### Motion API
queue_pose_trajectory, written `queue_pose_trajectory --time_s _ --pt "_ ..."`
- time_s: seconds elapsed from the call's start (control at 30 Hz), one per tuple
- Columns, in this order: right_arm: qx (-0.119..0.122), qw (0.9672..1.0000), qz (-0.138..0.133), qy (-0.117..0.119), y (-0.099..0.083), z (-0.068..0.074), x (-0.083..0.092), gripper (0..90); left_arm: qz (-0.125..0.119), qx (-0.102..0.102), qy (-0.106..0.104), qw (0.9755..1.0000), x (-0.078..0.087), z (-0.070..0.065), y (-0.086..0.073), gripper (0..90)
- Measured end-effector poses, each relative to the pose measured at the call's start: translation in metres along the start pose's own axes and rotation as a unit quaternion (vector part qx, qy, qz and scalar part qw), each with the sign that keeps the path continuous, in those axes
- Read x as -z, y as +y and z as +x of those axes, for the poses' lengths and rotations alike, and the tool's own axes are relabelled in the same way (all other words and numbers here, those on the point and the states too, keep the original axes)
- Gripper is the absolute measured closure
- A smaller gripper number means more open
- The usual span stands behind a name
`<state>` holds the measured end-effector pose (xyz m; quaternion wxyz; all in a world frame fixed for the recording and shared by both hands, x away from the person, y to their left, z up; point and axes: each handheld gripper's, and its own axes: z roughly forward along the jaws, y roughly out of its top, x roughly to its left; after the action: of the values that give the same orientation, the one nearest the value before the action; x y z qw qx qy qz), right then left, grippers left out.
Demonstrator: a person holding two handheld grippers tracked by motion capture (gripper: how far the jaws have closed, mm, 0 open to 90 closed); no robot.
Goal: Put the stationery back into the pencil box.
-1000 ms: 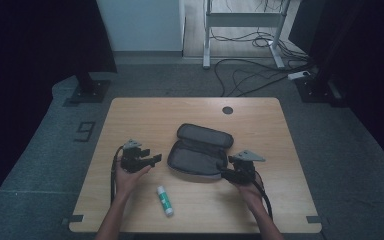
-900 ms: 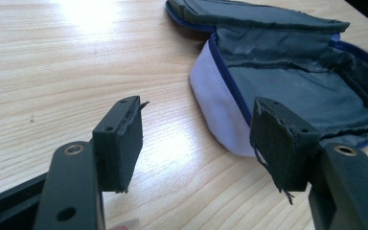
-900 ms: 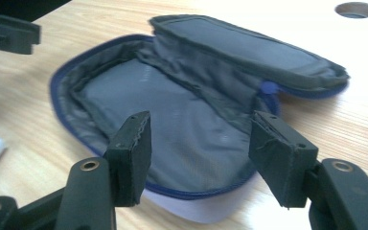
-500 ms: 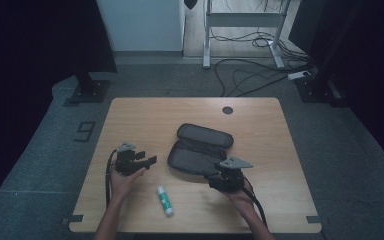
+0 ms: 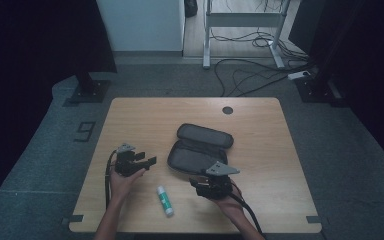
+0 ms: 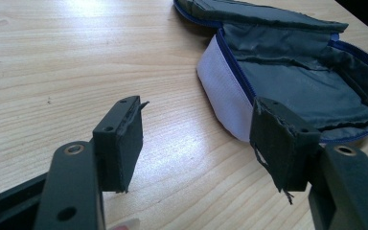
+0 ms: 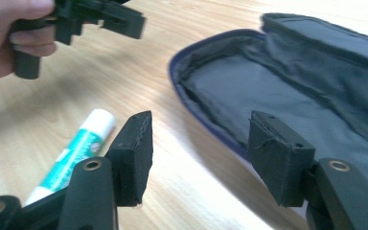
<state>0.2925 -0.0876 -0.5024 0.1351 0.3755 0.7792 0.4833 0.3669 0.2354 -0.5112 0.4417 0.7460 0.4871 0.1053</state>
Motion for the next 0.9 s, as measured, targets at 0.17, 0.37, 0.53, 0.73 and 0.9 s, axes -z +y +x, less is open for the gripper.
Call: queue_pose_trajectory --time_s 0.17,0.37,0.53,0.73,0.9 --pt "0.012 0.9997 0.007 0.019 -0.001 0.016 -0.007 41.4 0.008 -0.005 -0.004 1.0 0.001 -0.004 -0.001 36.1" --pt "0.026 0.9985 0.029 0.04 -0.007 0.037 -0.019 42.3 0.003 -0.007 -0.004 1.0 0.003 -0.005 -0.003 36.2" --pt "0.035 0.997 0.043 0.055 -0.01 0.053 -0.03 42.9 0.003 -0.01 -0.002 0.9999 0.004 -0.005 -0.004 36.3" --pt "0.048 0.9949 0.06 0.065 -0.015 0.067 -0.043 43.2 0.003 -0.01 0.002 0.9999 0.005 -0.004 -0.004 36.3" --pt "0.071 0.9934 0.068 0.059 -0.016 0.081 -0.054 43.2 0.002 -0.01 0.002 0.9999 0.004 -0.005 -0.004 36.4"
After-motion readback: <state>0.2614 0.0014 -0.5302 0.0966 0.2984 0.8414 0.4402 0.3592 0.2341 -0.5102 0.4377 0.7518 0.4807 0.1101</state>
